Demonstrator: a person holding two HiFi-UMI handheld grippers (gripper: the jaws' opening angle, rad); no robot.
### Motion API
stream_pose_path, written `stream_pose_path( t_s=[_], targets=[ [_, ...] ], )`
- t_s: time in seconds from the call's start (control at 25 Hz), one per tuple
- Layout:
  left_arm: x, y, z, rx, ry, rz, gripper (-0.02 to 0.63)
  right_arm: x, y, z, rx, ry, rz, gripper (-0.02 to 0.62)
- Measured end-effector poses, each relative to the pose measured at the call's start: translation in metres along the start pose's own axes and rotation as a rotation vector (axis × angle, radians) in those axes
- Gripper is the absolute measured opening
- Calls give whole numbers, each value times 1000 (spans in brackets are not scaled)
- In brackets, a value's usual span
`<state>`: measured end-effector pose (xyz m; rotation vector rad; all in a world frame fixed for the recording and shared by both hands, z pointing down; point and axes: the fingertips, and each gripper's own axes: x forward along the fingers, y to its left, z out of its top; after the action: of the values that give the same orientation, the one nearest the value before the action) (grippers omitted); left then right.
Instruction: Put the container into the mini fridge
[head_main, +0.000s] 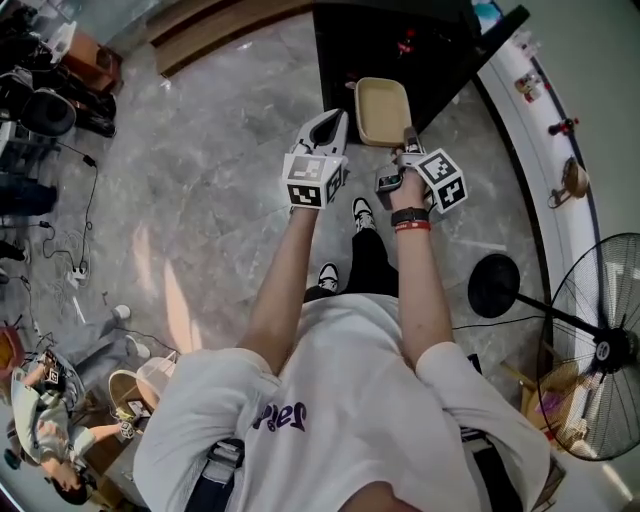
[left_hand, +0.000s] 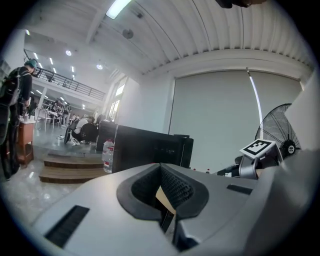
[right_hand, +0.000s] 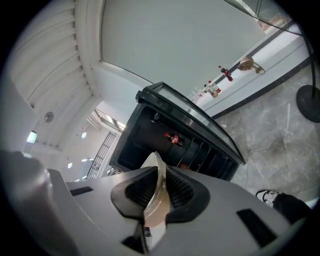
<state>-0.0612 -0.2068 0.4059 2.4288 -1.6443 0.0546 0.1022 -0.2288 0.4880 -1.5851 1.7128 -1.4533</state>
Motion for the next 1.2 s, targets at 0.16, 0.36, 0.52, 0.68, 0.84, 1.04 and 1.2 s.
stream_pose_path(
  t_s=[0.16, 0.36, 0.52, 0.68, 0.84, 1.04, 1.2],
  targets=[
    [18, 14, -11, -11, 20, 15, 18, 28, -5, 1, -1, 10, -7, 63],
    [41, 29, -22, -11, 42, 21, 18, 59, -13, 2, 0, 20, -19, 63],
    [55, 32, -31, -9, 56, 22, 18, 75, -21, 5, 1, 27, -28, 63],
    [68, 36, -36, -3, 60, 29, 18, 92, -26, 10, -9, 29, -32, 63],
    [78, 38, -42, 1, 58, 36, 18, 107, -30, 15, -22, 27, -33, 63],
    [89, 45, -50, 5, 62, 45, 18, 127, -37, 17, -31, 31, -40, 63],
    [94, 48, -56, 8, 64, 49, 18, 138, -45, 16, -29, 32, -46, 63]
  ],
)
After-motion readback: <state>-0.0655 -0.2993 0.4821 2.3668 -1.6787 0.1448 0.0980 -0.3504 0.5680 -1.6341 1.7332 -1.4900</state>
